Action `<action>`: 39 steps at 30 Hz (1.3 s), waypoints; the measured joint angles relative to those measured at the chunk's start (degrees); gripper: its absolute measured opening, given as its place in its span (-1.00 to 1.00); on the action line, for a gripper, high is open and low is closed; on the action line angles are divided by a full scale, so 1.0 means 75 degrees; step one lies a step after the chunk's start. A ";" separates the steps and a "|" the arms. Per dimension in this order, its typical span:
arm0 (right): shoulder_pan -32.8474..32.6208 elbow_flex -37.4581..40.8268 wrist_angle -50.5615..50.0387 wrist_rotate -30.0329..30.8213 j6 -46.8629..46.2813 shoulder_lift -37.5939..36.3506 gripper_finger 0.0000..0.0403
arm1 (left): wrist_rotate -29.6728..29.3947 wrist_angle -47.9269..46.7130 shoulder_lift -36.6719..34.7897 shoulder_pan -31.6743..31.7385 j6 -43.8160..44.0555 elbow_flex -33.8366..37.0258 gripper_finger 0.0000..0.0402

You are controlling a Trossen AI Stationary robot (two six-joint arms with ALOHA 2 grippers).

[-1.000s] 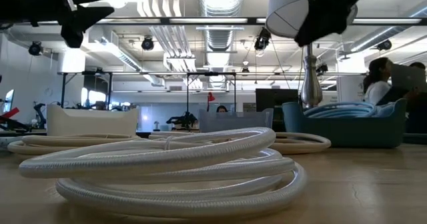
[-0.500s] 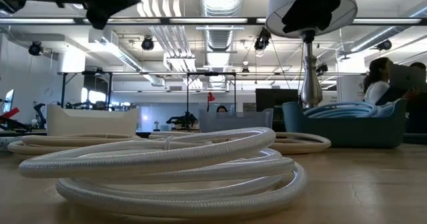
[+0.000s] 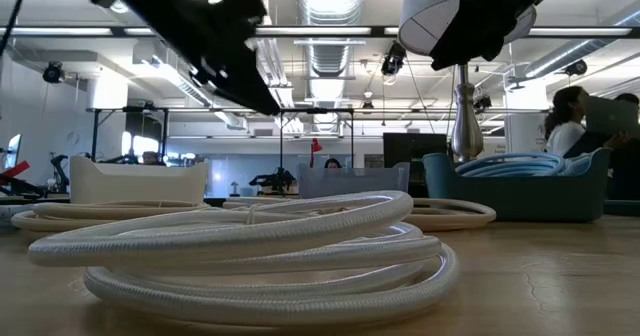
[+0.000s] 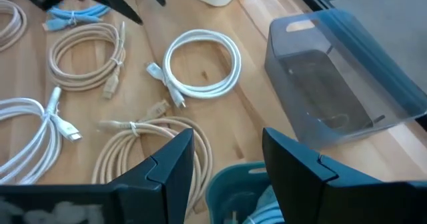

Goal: Pick & Place USB Port
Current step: Put the top white charger cable into the white bin

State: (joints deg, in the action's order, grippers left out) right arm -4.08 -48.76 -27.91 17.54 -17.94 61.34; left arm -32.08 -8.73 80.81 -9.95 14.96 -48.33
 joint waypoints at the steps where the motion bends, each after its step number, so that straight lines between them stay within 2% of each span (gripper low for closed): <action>1: 0.0000 0.0027 -0.0003 0.0000 -0.0050 0.0000 -0.15 | -0.0002 -0.0195 0.0298 0.0003 0.0131 -0.0232 -0.13; 7: 0.0003 0.0130 -0.0005 0.0002 -0.0082 0.0000 -0.15 | 0.0169 -0.0525 0.1759 0.0082 0.0554 -0.1025 -0.13; 12: 0.0002 0.0250 0.0001 0.0006 -0.0067 0.0000 -0.15 | 0.1414 -0.0508 0.2434 0.0349 0.0636 -0.1453 -0.13; 28: -0.0003 0.0794 0.0039 0.0079 -0.0587 -0.0006 -0.15 | 0.1685 -0.0941 0.3079 0.1058 0.0815 -0.1539 -0.15; 31: -0.0003 0.0996 0.0264 0.0079 -0.0580 -0.0006 -0.15 | 0.1775 -0.1087 0.3138 0.1058 0.0814 -0.1504 -0.26; 37: -0.0001 0.1389 0.0868 0.0079 -0.0543 -0.0006 -0.15 | 0.2020 -0.1018 0.3098 0.1139 0.0816 -0.1519 -0.72; 39: 0.0009 0.1389 0.0961 0.0078 -0.0527 -0.0006 -0.15 | 0.1997 -0.0999 0.3092 0.1152 0.0810 -0.1522 -0.76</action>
State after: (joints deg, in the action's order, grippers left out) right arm -4.01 -38.35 -20.70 18.12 -21.89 61.30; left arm -17.10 -16.23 104.00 -1.31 21.04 -59.75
